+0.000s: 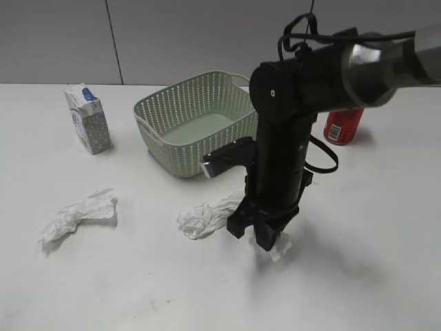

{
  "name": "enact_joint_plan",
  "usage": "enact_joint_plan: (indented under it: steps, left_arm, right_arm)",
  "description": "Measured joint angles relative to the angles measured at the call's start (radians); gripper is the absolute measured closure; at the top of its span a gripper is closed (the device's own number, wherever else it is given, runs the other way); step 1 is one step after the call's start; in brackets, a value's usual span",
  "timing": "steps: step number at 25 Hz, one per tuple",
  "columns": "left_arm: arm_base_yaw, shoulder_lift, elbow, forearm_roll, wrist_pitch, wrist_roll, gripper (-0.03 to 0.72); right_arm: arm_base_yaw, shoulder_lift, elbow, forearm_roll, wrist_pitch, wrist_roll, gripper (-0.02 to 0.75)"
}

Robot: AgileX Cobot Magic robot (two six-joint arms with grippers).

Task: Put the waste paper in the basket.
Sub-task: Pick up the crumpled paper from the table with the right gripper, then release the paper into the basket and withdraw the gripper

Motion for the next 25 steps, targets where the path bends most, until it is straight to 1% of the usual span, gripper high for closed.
enact_joint_plan:
  steps: [3, 5, 7, 9, 12, 14, 17, 21, 23, 25]
  left_arm:
    - [0.000, 0.000, 0.000, 0.000, 0.000, 0.000, 0.101]
    - [0.000, 0.000, 0.000, 0.000, 0.000, 0.000, 0.102]
    - [0.000, 0.000, 0.000, 0.000, 0.000, 0.000, 0.102]
    - [0.000, 0.000, 0.000, 0.000, 0.000, 0.000, 0.103]
    - [0.000, 0.000, 0.000, 0.000, 0.000, 0.000, 0.104]
    - [0.000, 0.000, 0.000, 0.000, 0.000, 0.000, 0.104]
    - [0.000, 0.000, 0.000, 0.000, 0.000, 0.000, 0.104]
    - [0.000, 0.000, 0.000, 0.000, 0.000, 0.000, 0.106]
    - [0.000, 0.000, 0.000, 0.000, 0.000, 0.000, 0.111]
    - [0.000, 0.000, 0.000, 0.000, 0.000, 0.000, 0.112]
  right_arm:
    - [0.000, -0.008, -0.104, 0.002, 0.095, -0.030, 0.737]
    - [0.000, -0.013, -0.203, 0.003, 0.132, -0.043, 0.738]
    - [0.000, -0.014, -0.308, 0.003, 0.135, -0.046, 0.738]
    - [0.000, -0.016, -0.401, 0.003, 0.106, -0.048, 0.738]
    - [0.000, -0.019, -0.513, 0.003, -0.017, -0.049, 0.738]
    - [0.000, -0.020, -0.551, -0.002, -0.176, -0.051, 0.739]
    - [0.000, -0.018, -0.558, -0.033, -0.392, -0.052, 0.740]
    - [0.000, 0.020, -0.560, -0.116, -0.609, -0.052, 0.740]
    - [0.000, 0.057, -0.560, -0.159, -0.662, -0.055, 0.741]
    - [0.000, 0.097, -0.560, -0.193, -0.682, -0.055, 0.741]
